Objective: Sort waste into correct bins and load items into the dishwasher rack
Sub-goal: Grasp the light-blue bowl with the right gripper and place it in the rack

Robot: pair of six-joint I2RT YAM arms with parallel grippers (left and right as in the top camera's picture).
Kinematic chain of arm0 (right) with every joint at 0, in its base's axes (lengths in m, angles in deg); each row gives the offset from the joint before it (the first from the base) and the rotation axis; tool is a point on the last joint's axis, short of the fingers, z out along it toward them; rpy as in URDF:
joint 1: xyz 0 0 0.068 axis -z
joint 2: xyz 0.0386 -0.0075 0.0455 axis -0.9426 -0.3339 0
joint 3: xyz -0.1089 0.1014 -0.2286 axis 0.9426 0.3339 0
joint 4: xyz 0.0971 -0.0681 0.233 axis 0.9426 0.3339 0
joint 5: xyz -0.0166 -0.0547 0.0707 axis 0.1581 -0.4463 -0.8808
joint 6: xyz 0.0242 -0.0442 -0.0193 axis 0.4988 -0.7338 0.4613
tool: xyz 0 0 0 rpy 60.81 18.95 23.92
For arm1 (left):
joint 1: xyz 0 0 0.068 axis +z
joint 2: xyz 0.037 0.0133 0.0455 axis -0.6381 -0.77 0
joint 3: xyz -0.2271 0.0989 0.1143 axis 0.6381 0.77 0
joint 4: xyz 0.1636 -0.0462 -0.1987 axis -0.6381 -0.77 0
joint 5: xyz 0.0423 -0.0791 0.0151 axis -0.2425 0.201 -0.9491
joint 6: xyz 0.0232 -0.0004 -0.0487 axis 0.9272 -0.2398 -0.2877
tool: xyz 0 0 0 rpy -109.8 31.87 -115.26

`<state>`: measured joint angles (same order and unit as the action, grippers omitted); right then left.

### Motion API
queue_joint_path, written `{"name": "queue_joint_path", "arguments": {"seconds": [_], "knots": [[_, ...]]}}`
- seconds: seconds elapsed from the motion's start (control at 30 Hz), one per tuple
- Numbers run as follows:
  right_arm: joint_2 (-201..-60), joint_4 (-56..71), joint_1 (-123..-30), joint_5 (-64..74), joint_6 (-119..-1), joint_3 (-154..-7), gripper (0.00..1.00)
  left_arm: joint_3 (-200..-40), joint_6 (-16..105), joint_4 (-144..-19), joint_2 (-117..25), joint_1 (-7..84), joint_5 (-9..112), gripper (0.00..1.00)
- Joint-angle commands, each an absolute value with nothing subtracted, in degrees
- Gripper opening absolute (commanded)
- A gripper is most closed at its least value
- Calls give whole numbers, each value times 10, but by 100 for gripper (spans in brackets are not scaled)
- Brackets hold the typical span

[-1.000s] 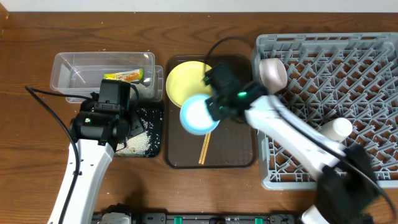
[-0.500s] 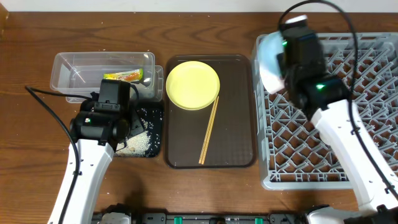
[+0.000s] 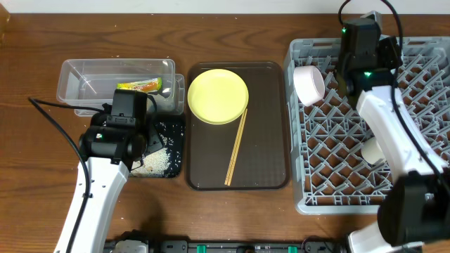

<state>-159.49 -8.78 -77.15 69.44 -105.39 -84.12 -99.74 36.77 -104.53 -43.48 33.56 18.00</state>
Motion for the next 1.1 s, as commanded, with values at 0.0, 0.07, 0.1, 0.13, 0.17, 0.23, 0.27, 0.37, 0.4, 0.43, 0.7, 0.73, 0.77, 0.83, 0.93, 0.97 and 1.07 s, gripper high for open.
{"name": "queue_joint_path", "arguments": {"seconds": [0.0,0.07,0.1,0.13,0.17,0.23,0.27,0.37,0.4,0.43,0.7,0.73,0.77,0.83,0.93,0.97,1.07], "knots": [[-1625,-94,-765,751,-1056,-843,1,-994,359,-1047,-437,338,171,65],[-1641,-93,-769,751,-1041,-843,1,-994,359,-1047,-437,338,171,65],[-1648,-92,-772,751,-1034,-843,1,-994,359,-1047,-437,338,171,65],[-1653,-91,-773,751,-1029,-843,1,-994,359,-1047,-437,338,171,65],[-1659,-89,-775,751,-1018,-843,1,-994,359,-1047,-437,338,171,65],[-1666,-81,-780,751,-994,-842,1,-994,359,-1047,-437,338,171,65],[-1667,-75,-782,751,-982,-842,1,-994,359,-1047,-437,338,171,65],[-1667,-54,-793,742,-939,-842,1,-994,359,-1047,-437,338,171,65],[-1667,-52,-795,739,-933,-842,1,-994,359,-1047,-437,338,171,65],[-1667,-47,-798,733,-927,-842,1,-994,359,-1047,-437,338,171,65],[-1667,-12,-821,680,-880,-842,16,-994,359,-1047,-437,338,171,65],[-1667,-7,-824,678,-875,-842,18,-994,359,-1047,-437,338,171,65],[-1667,-3,-829,676,-869,-842,19,-994,359,-1047,-437,338,171,65],[-1667,-1,-836,676,-865,-842,19,-994,359,-1047,-437,338,171,65],[-1667,1,-841,676,-866,-842,18,-994,359,-1047,-437,338,171,65],[-1667,4,-843,676,-866,-842,18,-994,359,-1048,-437,338,171,65],[-1667,26,-848,677,-850,-842,19,-994,359,-1048,-437,338,171,65]]}}
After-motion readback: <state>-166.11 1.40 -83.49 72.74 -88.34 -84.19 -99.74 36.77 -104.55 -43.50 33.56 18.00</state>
